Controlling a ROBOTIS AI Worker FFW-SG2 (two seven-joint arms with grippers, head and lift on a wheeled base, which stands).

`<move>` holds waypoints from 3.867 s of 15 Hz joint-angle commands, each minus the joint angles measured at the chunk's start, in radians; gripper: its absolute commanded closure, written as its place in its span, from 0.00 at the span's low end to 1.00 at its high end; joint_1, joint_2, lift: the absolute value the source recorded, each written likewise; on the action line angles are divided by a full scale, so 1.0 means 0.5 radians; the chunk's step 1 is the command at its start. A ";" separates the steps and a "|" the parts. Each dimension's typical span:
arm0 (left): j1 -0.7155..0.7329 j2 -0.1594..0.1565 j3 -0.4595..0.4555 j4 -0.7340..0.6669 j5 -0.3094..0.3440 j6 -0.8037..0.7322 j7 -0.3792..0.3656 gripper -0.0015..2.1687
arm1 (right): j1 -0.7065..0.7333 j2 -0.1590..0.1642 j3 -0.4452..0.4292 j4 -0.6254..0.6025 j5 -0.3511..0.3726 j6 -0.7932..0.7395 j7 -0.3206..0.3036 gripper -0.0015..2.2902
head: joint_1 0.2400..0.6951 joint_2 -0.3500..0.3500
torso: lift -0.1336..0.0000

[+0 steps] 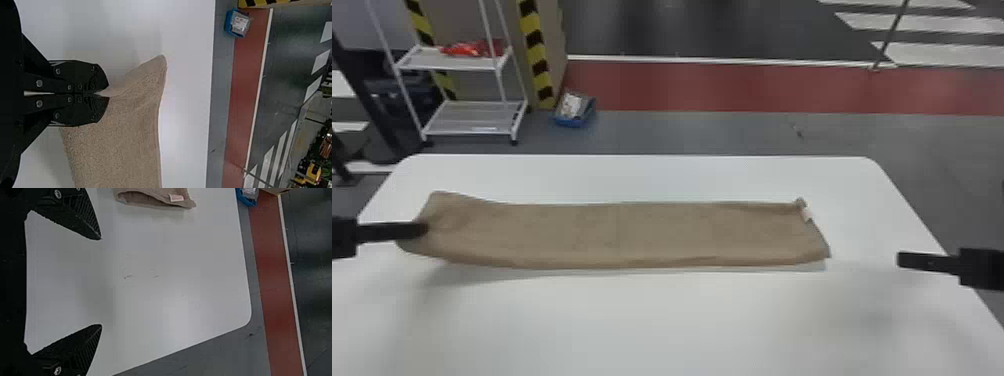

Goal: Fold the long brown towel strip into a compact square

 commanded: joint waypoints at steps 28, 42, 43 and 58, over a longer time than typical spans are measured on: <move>0.029 -0.829 -1.071 -0.960 -0.061 1.017 0.664 0.00 | 0.133 0.055 -0.020 -0.309 -0.029 0.221 0.018 0.04 | 1.00 0.00 | 0.07; 0.366 -0.511 -0.264 -1.012 0.442 0.440 0.698 0.02 | 0.103 0.330 0.787 -0.634 -0.075 0.393 -0.166 0.05 | 1.00 0.37 | 0.07; 0.388 -0.478 -0.190 -0.972 0.494 0.385 0.698 0.02 | 0.106 0.330 0.857 -0.564 -0.084 0.300 -0.169 0.05 | 1.00 0.43 | 0.07; 0.532 -0.352 -0.092 -0.864 0.559 0.305 0.655 0.04 | 0.029 0.330 1.600 -0.021 0.250 -0.884 -0.055 0.05 | 1.00 0.90 | 0.07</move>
